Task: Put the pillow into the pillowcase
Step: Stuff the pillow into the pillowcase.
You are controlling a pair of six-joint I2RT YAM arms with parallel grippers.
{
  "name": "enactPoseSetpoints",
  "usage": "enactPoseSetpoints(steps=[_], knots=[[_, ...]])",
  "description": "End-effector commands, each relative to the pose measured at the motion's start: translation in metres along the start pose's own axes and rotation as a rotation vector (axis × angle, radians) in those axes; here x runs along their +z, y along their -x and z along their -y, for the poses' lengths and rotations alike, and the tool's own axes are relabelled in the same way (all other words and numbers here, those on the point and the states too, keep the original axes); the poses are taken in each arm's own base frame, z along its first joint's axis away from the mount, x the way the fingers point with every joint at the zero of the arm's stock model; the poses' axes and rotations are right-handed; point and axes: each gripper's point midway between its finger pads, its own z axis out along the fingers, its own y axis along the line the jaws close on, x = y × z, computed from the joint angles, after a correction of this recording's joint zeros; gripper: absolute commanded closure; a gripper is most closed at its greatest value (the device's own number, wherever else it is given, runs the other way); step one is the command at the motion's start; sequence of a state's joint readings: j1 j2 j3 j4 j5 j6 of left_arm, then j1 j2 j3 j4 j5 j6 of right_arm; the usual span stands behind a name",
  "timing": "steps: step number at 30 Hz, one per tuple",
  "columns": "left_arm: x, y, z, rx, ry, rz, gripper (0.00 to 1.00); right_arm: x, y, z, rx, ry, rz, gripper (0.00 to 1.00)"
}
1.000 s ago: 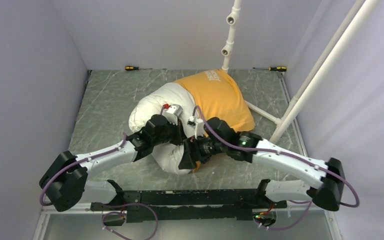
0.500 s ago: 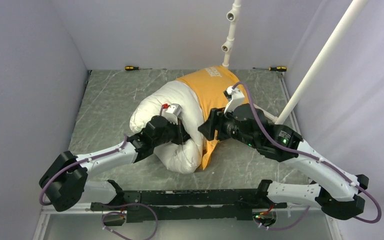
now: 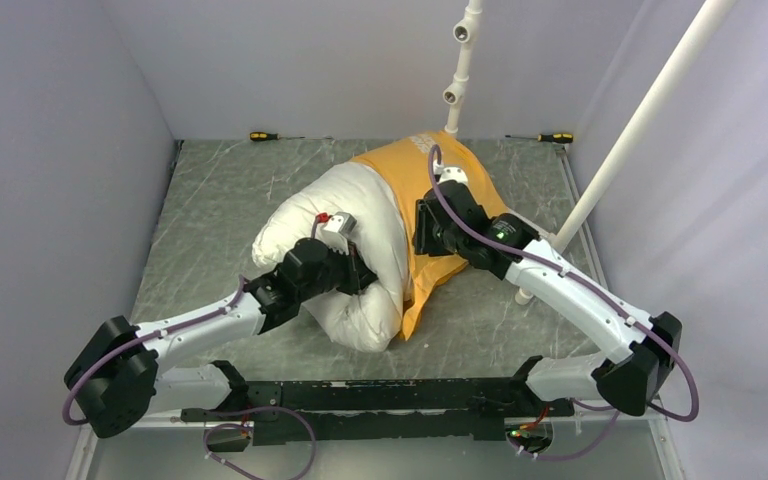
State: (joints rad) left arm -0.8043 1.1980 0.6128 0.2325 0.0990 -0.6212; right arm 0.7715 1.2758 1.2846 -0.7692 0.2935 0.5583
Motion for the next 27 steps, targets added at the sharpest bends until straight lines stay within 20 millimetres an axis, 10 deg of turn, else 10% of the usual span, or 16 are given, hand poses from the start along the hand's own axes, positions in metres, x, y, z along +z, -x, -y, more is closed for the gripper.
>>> enactPoseSetpoints(steps=[1, 13, 17, 21, 27], knots=[[0.001, -0.023, -0.024, -0.015, 0.096, -0.055, 1.00, 0.008, -0.002, -0.025, 0.003, 0.127, 0.008, 0.57], [0.006, -0.024, -0.017, -0.009, 0.075, -0.067, 1.00, 0.043, -0.019, -0.001, 0.016, -0.053, -0.036, 0.68], [0.007, -0.024, -0.016, -0.009, 0.074, -0.072, 1.00, 0.040, -0.015, -0.005, 0.004, -0.029, -0.036, 1.00], [0.005, -0.021, -0.016, -0.001, 0.084, -0.072, 1.00, 0.008, 0.003, -0.037, -0.012, 0.174, -0.009, 1.00], [0.003, -0.003, -0.006, 0.010, 0.078, -0.031, 1.00, -0.100, 0.033, -0.123, -0.087, 0.826, 0.117, 1.00]])
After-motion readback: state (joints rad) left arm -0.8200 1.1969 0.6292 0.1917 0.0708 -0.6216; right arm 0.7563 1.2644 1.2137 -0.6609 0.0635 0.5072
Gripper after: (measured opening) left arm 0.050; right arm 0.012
